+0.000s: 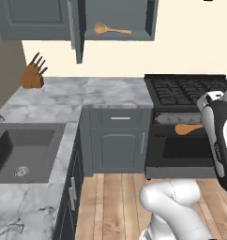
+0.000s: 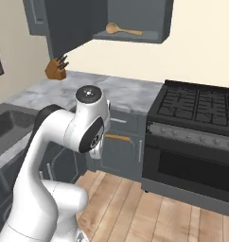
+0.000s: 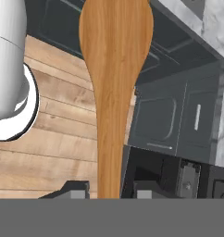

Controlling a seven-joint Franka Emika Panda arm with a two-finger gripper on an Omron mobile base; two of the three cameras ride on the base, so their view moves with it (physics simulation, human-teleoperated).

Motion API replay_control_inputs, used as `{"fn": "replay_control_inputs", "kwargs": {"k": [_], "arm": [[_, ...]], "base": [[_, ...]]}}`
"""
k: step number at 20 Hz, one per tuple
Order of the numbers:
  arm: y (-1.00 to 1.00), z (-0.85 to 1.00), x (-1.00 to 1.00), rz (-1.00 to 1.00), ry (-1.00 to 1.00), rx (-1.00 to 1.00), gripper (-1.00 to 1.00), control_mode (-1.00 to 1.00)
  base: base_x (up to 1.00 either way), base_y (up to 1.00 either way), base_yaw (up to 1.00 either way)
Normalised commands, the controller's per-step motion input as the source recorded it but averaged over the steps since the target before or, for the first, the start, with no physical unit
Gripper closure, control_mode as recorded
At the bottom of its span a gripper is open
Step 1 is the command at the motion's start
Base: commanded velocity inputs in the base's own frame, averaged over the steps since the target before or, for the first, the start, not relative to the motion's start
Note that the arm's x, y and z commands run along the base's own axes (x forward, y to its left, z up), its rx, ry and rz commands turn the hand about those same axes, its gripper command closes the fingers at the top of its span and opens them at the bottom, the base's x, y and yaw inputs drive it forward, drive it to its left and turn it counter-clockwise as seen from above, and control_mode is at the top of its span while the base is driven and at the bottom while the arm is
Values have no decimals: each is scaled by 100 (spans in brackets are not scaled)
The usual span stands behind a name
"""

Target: Organize the utensils by type. Pick up the wooden spoons from the counter and place them in the open cabinet. Then pick up the metallic utensils from the counter and place them in the open drawer.

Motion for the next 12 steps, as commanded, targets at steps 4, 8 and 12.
{"fn": "replay_control_inputs", "kwargs": {"k": [4, 8, 12], "arm": [[0, 0, 0, 0, 0, 0, 100, 100], [0, 0, 0, 0, 0, 0, 100, 100], [0, 0, 0, 0, 0, 0, 100, 100]], "base": [[92, 25, -34], [93, 29, -29], [77, 66, -23]]}}
